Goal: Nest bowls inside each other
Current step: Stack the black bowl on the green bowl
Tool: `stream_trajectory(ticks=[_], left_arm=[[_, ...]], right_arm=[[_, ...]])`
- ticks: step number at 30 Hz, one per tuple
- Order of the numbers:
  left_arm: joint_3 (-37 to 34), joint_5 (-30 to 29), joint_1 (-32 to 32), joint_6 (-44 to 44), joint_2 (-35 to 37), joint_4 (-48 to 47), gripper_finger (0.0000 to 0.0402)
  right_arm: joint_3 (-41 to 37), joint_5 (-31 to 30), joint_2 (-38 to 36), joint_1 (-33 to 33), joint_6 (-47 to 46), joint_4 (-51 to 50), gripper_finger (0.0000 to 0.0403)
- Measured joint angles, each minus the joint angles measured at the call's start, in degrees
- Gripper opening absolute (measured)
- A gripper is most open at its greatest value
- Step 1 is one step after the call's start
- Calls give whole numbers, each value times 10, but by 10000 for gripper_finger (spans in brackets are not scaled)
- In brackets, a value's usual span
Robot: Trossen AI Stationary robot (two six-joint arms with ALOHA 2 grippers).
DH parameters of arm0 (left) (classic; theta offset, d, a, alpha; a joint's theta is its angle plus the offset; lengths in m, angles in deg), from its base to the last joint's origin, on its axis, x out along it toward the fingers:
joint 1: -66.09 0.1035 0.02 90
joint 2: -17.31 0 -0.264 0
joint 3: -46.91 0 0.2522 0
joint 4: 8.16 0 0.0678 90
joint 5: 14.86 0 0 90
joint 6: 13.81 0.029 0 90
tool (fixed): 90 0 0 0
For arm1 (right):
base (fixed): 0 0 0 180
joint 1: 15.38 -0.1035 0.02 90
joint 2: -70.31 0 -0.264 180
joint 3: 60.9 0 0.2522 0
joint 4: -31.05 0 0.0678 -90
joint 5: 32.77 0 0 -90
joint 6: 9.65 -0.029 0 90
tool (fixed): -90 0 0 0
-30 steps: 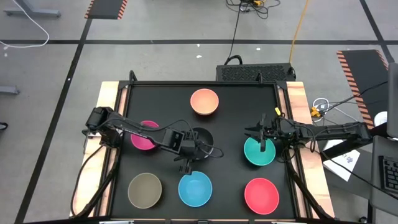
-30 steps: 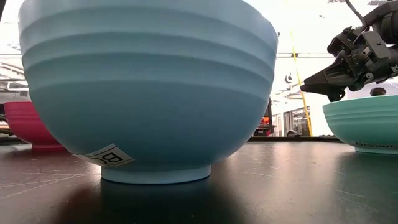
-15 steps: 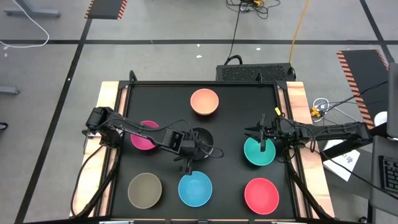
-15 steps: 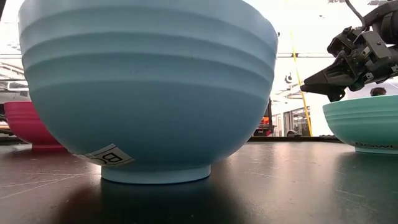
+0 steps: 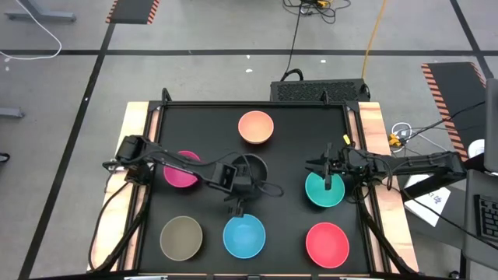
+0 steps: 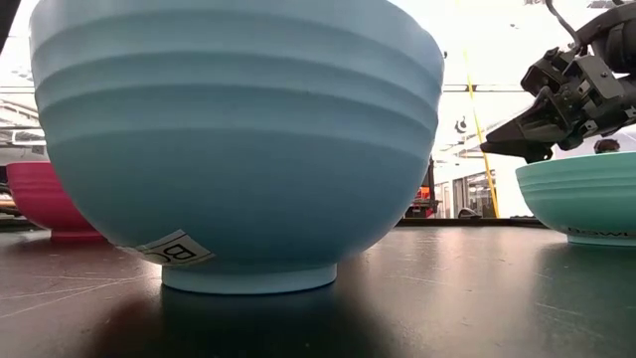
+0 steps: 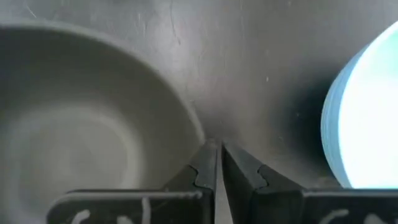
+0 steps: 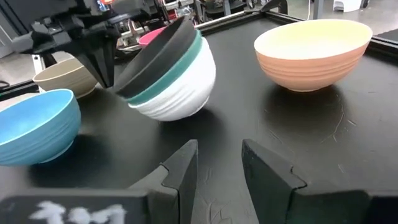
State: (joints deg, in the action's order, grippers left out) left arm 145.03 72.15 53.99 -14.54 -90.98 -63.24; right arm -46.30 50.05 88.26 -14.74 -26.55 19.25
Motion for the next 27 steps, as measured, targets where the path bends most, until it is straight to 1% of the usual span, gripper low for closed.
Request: stream_trajectory(ticks=[8, 14, 16, 18, 21, 23, 27], left_arm=[[1, -10, 6, 18, 29, 11, 26], [1, -64, 24, 32, 50, 17, 26], [2, -69, 36, 32, 53, 20, 26], [2, -58, 51, 33, 53, 16, 26], [2, -17, 71, 42, 53, 14, 33], [2, -2, 79, 43, 53, 12, 47], [2, -4, 84, 56, 53, 16, 90]], right_arm=[[0, 0, 3, 0, 1, 0, 116], [0, 0, 2, 0, 2, 0, 116], [0, 0, 2, 0, 2, 0, 116], [0, 0, 2, 0, 1, 0, 116], [0, 0, 2, 0, 0, 0, 116], [0, 0, 2, 0, 0, 0, 116], [0, 0, 3, 0, 2, 0, 116]])
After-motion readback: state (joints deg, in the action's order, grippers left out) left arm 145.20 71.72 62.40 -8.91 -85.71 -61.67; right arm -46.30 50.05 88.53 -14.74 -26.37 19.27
